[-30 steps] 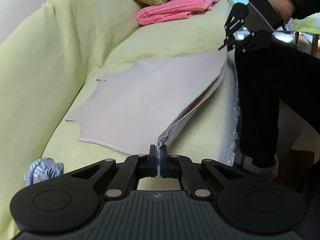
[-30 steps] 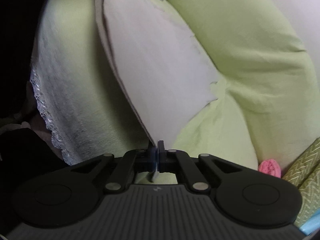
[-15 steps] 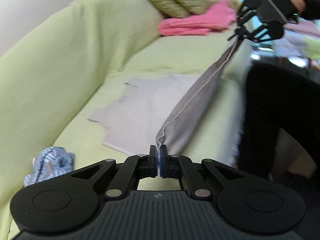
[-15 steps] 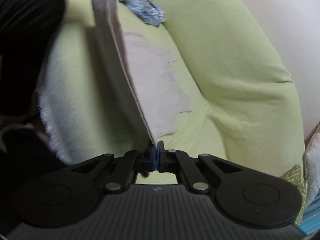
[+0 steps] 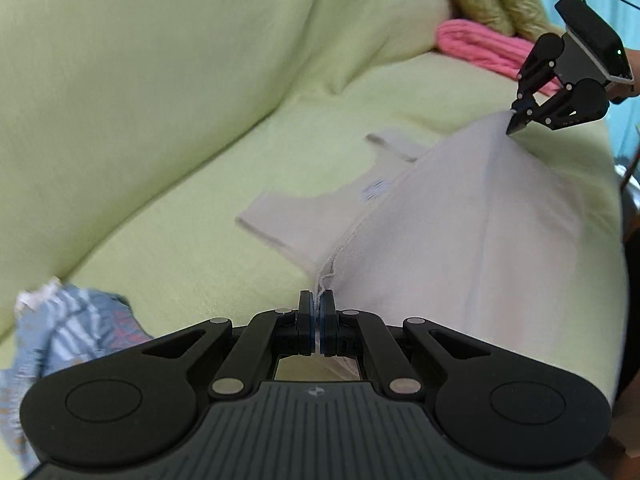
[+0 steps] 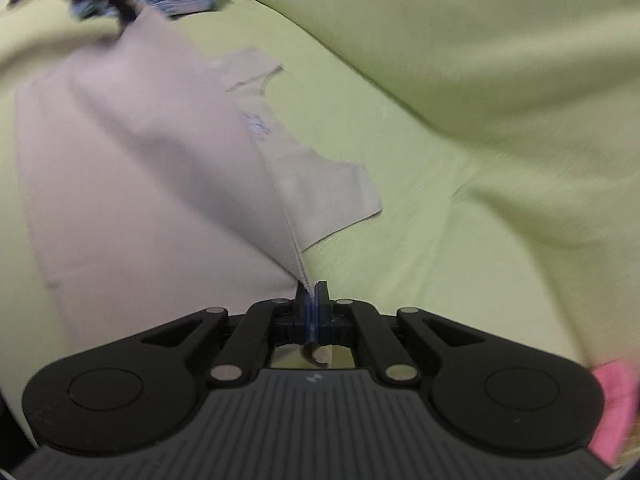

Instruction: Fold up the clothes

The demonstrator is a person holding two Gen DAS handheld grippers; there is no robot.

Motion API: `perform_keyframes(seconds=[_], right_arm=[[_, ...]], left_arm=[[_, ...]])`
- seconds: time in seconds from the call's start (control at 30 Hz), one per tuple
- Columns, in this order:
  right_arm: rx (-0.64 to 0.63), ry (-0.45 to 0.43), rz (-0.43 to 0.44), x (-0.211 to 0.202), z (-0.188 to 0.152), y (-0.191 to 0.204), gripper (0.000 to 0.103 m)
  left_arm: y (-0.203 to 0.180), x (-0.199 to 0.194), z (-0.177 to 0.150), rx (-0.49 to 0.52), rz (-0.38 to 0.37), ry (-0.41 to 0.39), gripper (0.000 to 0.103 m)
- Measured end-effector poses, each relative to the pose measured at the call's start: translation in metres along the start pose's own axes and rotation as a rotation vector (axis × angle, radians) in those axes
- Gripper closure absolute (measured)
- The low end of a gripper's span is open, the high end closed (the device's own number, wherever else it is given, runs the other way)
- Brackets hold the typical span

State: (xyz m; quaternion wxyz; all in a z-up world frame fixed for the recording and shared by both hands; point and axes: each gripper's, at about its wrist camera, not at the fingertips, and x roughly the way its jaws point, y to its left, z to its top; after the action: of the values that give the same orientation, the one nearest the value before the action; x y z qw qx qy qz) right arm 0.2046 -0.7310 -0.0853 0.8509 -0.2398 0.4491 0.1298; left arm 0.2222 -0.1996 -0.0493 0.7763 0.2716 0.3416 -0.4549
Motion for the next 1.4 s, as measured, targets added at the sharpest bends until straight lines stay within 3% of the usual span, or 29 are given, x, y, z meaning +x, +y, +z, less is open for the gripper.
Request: perform_keyframes(seconds=[0.1,0.27,0.33,0.53,0.7,0.87,1.03,1.2,1.37,1.4], right_arm=[[0.075,-0.007,0.051,0.029,-0.004,-0.021,0.100],[0.325,-0.105,0.013,0.035,-0.035,-0.047,0.079],[0.490,-0.158,0.025,0.029,-0.056,-0.061,0.078],[0.758,-0.221,0.140,0.029,-0.105,-0.058,0.074],[0.818,-0.233,0.179,0.038,-0.114,-0.048,0.071],[0.844,-0.238,0.187,0.042,-0.115,-0.043,0.071],[0.880,-0.243,0.193,0.047,-0.118,-0.045,0.062],[0.934,-0.257,0.210,0.056,-0.122,-0.045,0.062],[1.008,-0.276,0.256,0.066,-0.126,-0.048,0.072],[1.018,-0.281,0.260,0.066,-0.127,-0.049,0.084]], left_arm=[[0.008,0.020,-0.008,-0.022,-0.013,0.018,0.100],[0.018,0.028,-0.019,-0.138,-0.006,-0.007,0.088],[0.026,0.027,-0.024,-0.206,0.002,-0.023,0.071],[0.036,0.014,-0.043,-0.382,-0.051,-0.077,0.063],[0.038,0.015,-0.055,-0.495,-0.115,-0.087,0.063],[0.043,0.031,-0.054,-0.548,-0.132,-0.080,0.065],[0.047,0.041,-0.052,-0.564,-0.145,-0.075,0.093],[0.044,0.038,-0.057,-0.557,-0.141,-0.107,0.098],[0.041,0.032,-0.058,-0.557,-0.124,-0.133,0.099],[0.040,0.031,-0.058,-0.557,-0.120,-0.137,0.099]])
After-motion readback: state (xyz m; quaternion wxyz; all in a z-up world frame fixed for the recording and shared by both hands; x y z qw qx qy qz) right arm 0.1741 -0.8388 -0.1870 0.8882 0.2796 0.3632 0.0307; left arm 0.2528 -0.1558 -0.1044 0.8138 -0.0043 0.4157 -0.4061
